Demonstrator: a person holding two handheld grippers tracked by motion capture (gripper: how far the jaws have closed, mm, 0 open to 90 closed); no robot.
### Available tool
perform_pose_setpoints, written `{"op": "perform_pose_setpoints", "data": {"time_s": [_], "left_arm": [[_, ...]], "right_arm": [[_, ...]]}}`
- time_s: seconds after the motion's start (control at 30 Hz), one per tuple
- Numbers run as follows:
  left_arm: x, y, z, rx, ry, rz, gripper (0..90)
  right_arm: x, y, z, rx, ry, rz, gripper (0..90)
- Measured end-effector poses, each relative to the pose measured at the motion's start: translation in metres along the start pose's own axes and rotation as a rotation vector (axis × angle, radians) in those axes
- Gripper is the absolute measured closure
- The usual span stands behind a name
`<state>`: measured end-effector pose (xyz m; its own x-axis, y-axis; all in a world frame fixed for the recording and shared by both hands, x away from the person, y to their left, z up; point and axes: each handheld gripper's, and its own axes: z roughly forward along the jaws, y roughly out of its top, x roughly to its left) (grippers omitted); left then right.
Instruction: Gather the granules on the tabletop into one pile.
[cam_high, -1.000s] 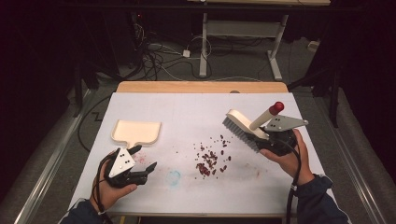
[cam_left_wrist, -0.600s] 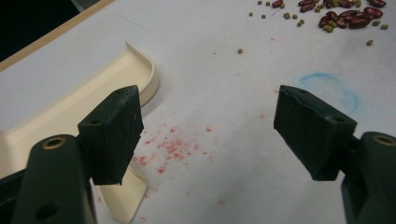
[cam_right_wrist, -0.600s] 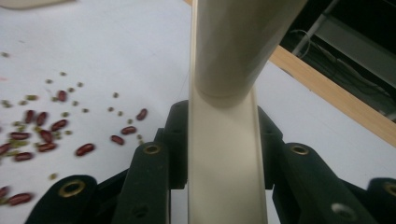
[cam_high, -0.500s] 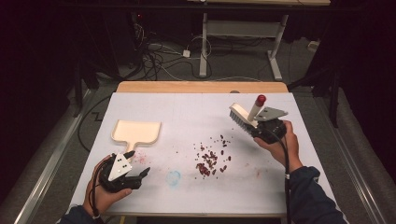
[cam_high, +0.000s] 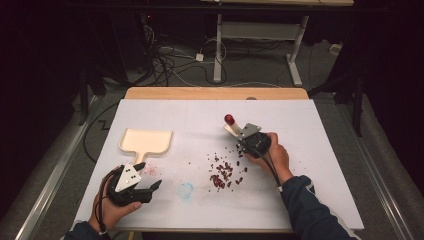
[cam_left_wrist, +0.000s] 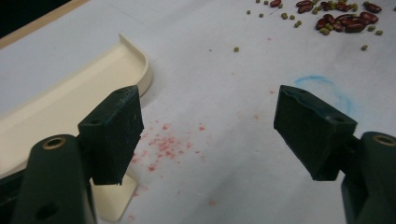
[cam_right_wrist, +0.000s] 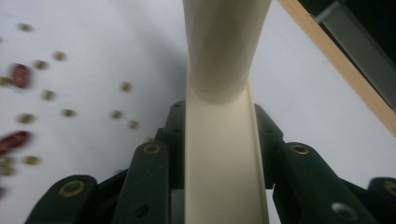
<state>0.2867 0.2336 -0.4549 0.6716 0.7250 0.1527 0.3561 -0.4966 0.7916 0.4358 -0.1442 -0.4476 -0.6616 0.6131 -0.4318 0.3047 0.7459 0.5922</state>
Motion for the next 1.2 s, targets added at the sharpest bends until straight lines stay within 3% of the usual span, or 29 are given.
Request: {"op": "perform_pose_setpoints", "data": {"time_s": [0.27,0.3,0.57,0.63,0.9,1.2], "left_arm": [[-0.001,0.0,-0.001,-0.001,0.007,0.01,22.9],[-0.001,0.0,-0.002,-0.005,0.006,0.012,22.9],[-0.003,0.0,0.0,0.011,0.015,0.032,22.9],[-0.002,0.0,0.0,0.003,0.018,0.04,22.9],[-0.004,0.0,0.0,0.011,0.016,0.034,22.9],[-0.004,0.0,0.002,0.022,0.012,0.038,22.9]], "right_arm": [[0.034,0.008,-0.012,-0.083,0.125,-0.071,67.3],[0.041,0.006,-0.016,-0.108,0.161,-0.093,67.2],[0.059,0.0,-0.034,-0.134,0.224,-0.189,66.7],[0.061,-0.002,-0.04,-0.136,0.231,-0.215,66.7],[0.055,-0.008,-0.054,-0.163,0.243,-0.231,67.4],[0.035,-0.002,-0.052,-0.208,0.215,-0.185,67.8]]}}
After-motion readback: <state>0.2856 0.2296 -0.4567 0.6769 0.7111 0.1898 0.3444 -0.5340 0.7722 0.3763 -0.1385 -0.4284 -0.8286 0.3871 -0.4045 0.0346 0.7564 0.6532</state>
